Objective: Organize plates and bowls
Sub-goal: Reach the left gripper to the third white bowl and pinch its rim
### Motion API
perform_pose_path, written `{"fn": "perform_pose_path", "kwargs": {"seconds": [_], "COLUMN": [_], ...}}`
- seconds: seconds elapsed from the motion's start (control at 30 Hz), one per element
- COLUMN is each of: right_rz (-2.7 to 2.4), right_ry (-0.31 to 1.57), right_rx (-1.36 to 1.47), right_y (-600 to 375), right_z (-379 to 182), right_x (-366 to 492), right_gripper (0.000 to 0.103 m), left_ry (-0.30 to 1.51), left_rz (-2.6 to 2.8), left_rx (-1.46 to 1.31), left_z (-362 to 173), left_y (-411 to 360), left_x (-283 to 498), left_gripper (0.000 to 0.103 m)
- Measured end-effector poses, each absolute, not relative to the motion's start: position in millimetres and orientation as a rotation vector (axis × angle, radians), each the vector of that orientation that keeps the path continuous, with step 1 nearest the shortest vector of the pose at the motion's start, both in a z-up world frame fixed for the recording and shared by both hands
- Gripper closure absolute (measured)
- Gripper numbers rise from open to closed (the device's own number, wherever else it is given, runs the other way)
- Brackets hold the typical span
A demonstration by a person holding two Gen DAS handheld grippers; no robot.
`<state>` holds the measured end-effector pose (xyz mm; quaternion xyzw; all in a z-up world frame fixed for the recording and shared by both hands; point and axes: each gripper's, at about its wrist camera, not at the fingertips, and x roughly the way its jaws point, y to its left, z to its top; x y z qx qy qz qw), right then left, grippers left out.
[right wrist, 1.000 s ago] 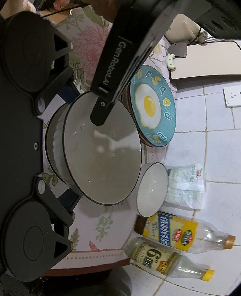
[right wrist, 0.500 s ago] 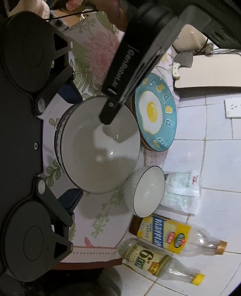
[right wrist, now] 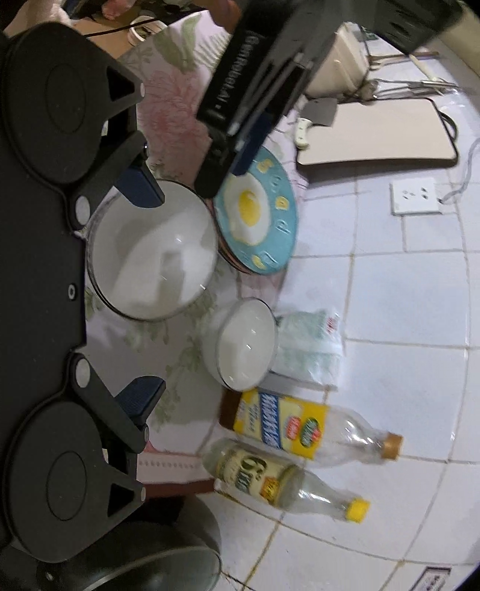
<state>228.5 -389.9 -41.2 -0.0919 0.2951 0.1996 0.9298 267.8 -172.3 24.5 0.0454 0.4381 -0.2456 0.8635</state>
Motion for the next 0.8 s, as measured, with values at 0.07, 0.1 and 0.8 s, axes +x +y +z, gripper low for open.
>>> {"fn": "perform_pose_path", "kwargs": {"seconds": [0.07,0.1,0.8], "right_rz": [0.403,0.399,0.365], "right_ry": [0.593,0.585,0.694], "right_rx": [-0.187,-0.189,0.252], "right_y": [-394.0,-396.1,-455.2], "right_z": [-34.4,-31.3,-67.1], "right_x": [230.7,231.9,356.4], "right_gripper": [0.004,0.004,0.030], "left_ry": [0.911,0.907,0.890], "left_rz": [-0.519,-0.522,-0.457], "left_rx": [0.102,0.100,0.014], "left_z": [27.8,29.1,-19.0], "left_y": [-174.5,-175.1,-207.4], "left_x": [268.3,268.6,361.6], "left_gripper": [0.059,0.058,0.057]}}
